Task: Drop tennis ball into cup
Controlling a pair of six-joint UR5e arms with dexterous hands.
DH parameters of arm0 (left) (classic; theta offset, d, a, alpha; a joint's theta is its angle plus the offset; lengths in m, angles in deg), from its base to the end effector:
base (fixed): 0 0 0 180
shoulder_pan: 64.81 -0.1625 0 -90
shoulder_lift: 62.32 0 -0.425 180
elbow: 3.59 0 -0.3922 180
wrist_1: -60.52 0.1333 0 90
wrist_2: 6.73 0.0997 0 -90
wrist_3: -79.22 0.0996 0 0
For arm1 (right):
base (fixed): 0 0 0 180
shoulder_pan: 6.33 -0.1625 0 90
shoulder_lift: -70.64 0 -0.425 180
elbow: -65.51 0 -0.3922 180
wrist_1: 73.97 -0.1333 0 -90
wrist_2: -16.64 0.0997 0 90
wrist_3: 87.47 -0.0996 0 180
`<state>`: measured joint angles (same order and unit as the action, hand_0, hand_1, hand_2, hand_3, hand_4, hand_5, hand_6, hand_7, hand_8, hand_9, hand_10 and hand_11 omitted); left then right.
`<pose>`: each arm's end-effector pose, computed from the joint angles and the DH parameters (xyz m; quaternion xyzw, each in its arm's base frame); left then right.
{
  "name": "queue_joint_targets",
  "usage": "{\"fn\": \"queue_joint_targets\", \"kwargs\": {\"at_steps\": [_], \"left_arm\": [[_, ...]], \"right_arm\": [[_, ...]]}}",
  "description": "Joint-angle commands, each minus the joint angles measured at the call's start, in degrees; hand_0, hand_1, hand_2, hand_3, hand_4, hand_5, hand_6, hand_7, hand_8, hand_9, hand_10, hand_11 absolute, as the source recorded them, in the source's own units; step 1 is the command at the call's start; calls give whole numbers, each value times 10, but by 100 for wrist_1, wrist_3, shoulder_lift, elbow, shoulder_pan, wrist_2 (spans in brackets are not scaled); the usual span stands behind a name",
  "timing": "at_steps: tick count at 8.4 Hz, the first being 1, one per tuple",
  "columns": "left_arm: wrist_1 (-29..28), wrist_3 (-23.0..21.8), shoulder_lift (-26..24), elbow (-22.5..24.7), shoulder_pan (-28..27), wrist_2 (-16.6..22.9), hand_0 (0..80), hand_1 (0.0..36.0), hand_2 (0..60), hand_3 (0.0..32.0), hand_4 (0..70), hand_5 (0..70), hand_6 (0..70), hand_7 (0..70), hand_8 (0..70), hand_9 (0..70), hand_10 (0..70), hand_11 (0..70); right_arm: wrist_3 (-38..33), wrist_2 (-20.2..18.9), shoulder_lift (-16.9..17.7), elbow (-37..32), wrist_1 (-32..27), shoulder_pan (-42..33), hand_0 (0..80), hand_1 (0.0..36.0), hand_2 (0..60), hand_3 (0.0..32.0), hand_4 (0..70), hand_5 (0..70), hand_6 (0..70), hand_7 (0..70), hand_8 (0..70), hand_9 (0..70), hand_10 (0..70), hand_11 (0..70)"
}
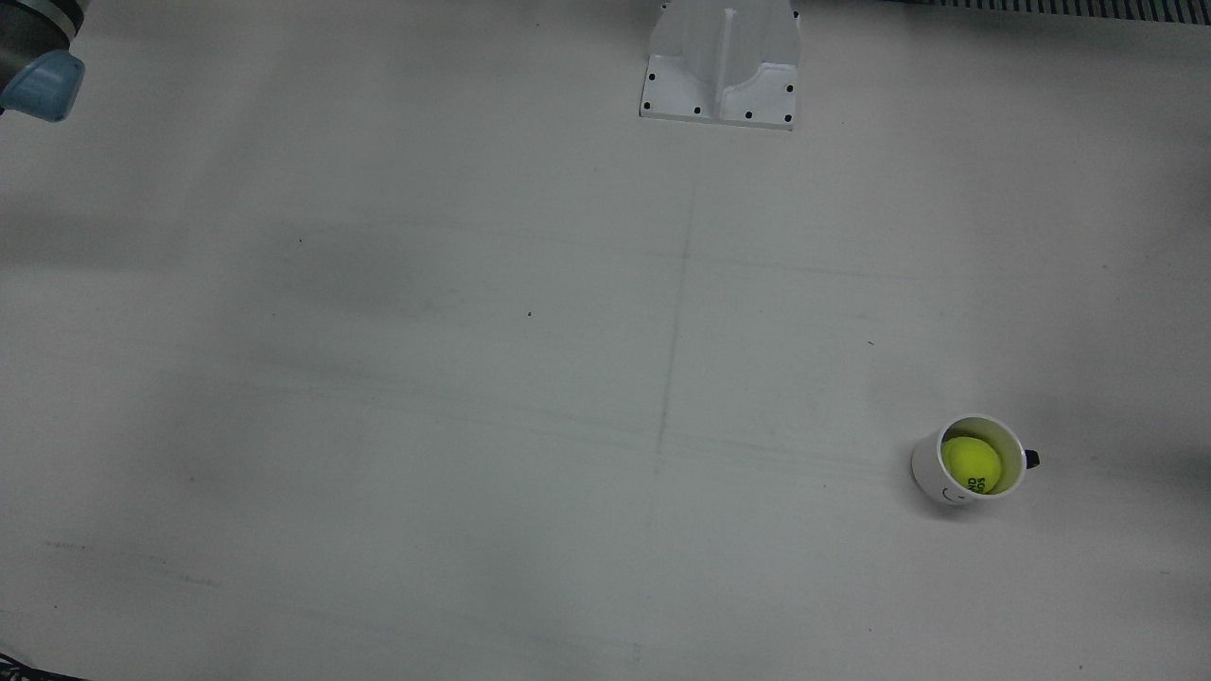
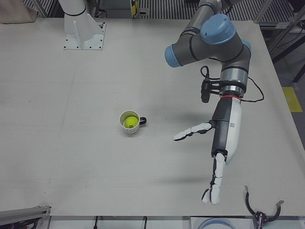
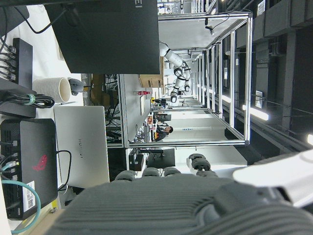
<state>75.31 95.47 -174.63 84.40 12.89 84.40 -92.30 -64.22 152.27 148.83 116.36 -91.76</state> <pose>0.0076 -0.6512 0.5093 0.0189 0.7400 -0.6497 0.1728 0.1059 -0.5463 0.6847 -0.0070 0.6525 -0.7558 0.0537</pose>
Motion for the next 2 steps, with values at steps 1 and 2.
{"fn": "queue_joint_targets", "kwargs": {"at_steps": [1,2], "left_arm": [[-73,-52,129,-300,411,1,800,360,109,0,0,80,5,168,0,19,0,12],[-81,-87,357,-248,421,-7,800,360,102,0,0,75,0,171,0,20,0,11]], "right_arm": [[0,0,2,9,4,0,0,0,0,0,0,0,0,0,0,0,0,0],[0,0,2,9,4,-9,0,0,0,0,0,0,0,0,0,0,0,0]]}}
